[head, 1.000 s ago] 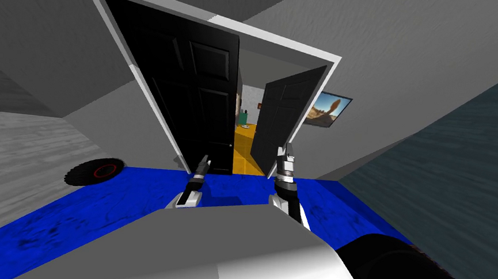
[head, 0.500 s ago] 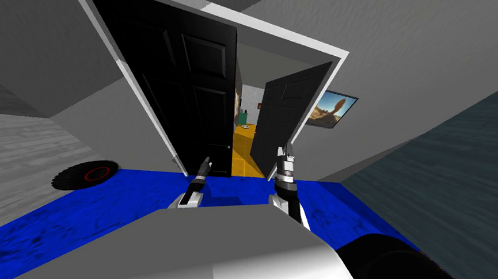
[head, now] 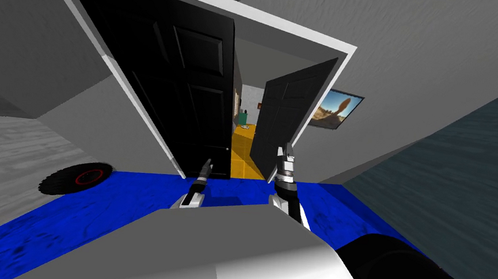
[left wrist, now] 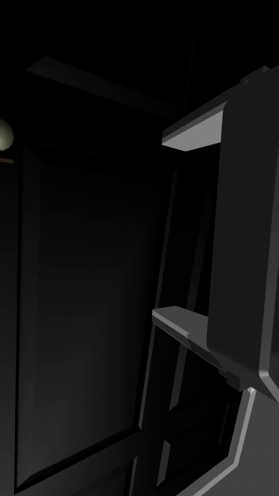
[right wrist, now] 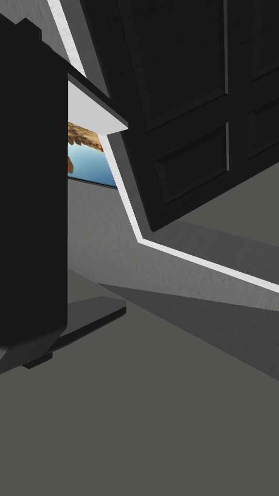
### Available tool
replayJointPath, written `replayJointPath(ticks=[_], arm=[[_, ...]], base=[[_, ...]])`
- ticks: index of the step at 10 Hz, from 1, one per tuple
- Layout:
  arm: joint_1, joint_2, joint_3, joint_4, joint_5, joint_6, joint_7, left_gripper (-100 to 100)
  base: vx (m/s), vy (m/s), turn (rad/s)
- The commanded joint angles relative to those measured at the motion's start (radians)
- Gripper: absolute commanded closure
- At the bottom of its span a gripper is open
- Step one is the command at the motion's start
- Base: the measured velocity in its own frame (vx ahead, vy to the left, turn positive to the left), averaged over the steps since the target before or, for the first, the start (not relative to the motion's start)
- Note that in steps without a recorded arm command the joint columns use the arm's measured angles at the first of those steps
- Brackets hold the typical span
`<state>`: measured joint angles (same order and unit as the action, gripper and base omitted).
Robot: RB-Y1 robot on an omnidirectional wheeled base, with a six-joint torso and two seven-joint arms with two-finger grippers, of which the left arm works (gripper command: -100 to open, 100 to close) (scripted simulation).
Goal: Push the door open
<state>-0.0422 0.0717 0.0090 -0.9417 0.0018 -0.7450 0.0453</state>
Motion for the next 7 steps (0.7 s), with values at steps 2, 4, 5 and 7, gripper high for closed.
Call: replayJointPath(ticks=[2,4,5,7], arm=[[-0.03,-0.004,0.003,0.068,0.0,-0.014,-0.003,-100],[-0.044,-0.009,0.004,0.106,-0.001,-0.019,-0.005,-100],[-0.052,-0.011,0.004,0.126,-0.001,-0.021,-0.006,-100],[-0.065,-0.016,0.005,0.159,-0.002,-0.026,-0.008,-100]], base=[[0.075,-0.016,0.001],[0.127,-0.035,0.0],[0.089,-0.018,0.001],[0.091,-0.023,-0.001]])
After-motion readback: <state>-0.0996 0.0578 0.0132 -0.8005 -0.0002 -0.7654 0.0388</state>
